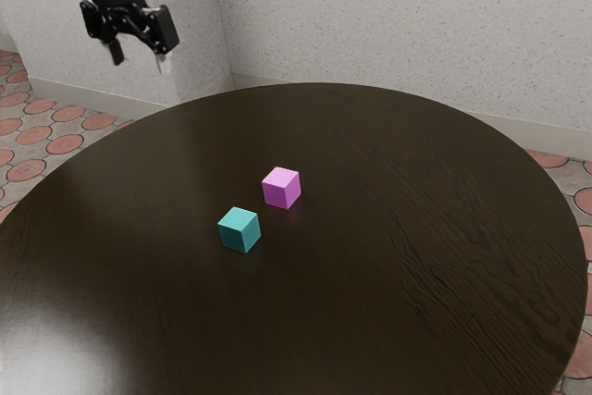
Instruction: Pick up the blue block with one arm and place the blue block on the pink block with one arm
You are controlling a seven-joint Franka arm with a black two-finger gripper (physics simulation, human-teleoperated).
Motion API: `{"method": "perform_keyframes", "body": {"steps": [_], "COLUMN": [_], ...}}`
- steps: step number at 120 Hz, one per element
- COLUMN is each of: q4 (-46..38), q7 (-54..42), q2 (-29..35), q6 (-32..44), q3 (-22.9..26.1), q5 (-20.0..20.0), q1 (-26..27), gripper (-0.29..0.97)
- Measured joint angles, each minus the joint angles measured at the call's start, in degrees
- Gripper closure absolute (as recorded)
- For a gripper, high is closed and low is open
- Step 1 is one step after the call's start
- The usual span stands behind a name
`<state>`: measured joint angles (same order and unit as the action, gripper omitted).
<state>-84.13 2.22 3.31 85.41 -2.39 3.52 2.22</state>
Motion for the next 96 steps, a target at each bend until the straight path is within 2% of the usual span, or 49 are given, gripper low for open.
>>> {"method": "perform_keyframes", "body": {"steps": [24,35,46,58,89,96], "q4": [1.1,14.8,19.4,20.2,19.8,15.3], "q7": [1.7,2.3,2.8,3.3,4.2,4.4], "q2": [-0.4,-1.1,-4.4,-7.2,-8.8,-8.6], "q6": [-1.8,-5.7,-8.3,-9.1,-10.0,-8.5], "q3": [-0.2,0.7,1.2,1.1,0.4,0.3], "q5": [0.6,0.8,0.8,0.8,1.4,0.7], "q1": [-0.5,-1.2,-1.0,-0.1,-0.3,-0.4], "gripper": [0.0,0.0,0.0,0.0,0.0,0.0]}}
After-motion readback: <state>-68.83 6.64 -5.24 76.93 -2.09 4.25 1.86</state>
